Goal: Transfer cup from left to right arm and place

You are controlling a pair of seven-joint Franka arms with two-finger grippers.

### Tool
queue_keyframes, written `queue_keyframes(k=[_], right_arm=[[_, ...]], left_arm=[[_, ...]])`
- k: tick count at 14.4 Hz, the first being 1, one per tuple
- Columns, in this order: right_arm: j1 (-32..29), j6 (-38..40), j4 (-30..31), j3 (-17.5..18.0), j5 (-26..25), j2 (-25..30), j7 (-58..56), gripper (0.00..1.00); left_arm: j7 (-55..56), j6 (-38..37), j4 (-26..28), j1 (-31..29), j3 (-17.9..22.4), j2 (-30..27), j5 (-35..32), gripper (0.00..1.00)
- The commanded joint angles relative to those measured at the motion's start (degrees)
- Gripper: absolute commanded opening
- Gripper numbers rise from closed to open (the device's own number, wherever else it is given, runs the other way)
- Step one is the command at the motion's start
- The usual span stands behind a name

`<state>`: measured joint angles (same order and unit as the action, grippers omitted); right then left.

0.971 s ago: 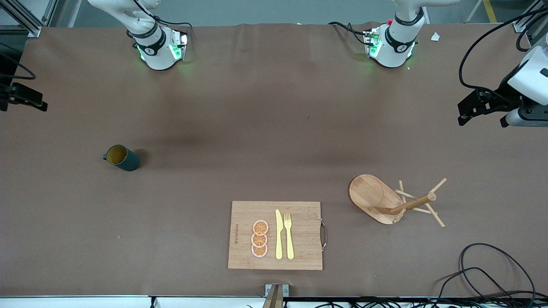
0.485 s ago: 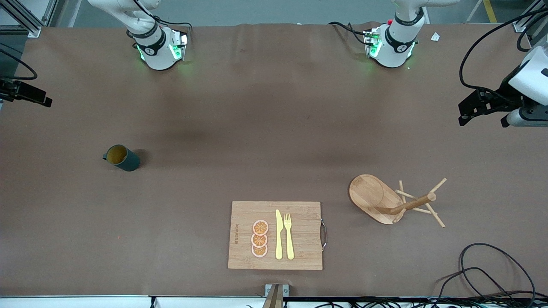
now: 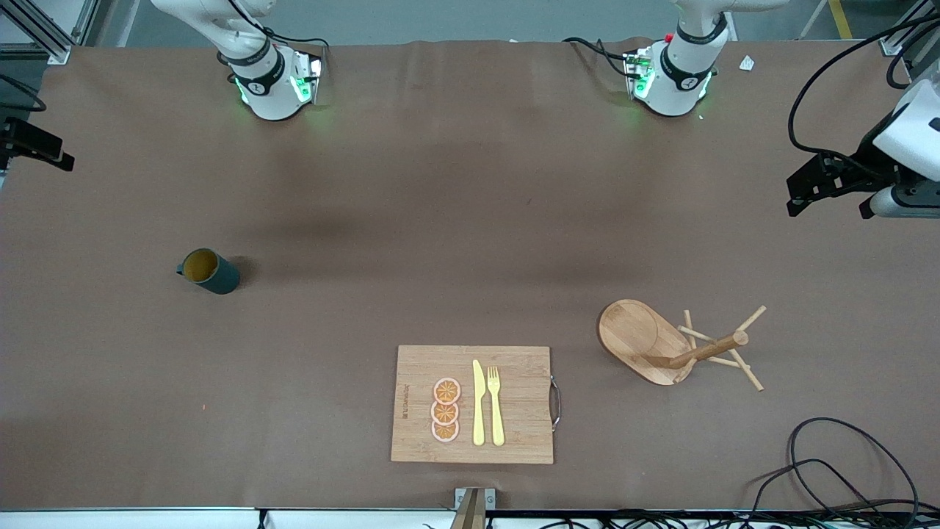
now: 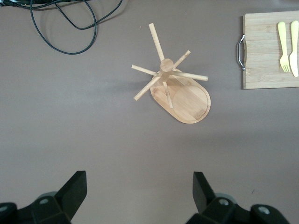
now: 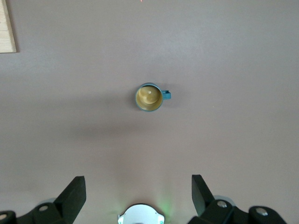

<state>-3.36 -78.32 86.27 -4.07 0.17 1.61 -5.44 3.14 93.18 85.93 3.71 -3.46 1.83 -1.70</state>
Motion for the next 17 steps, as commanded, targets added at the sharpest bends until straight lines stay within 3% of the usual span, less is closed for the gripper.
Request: queue_keyframes(k=[1, 17], right_arm=[[-0.78, -2.71, 6.28, 0.46, 0.36, 4.55, -1.59, 1.0], [-0.6, -2.19, 5.49, 0.73, 1.24, 4.28, -1.59, 1.0]], left_arm=[[-0.59, 0.16, -0.58, -0.19, 0.03, 0.63, 0.21, 1.0], [-0.06, 0.77, -0.58, -0.19, 0.03, 0.81, 0.38, 1.0]])
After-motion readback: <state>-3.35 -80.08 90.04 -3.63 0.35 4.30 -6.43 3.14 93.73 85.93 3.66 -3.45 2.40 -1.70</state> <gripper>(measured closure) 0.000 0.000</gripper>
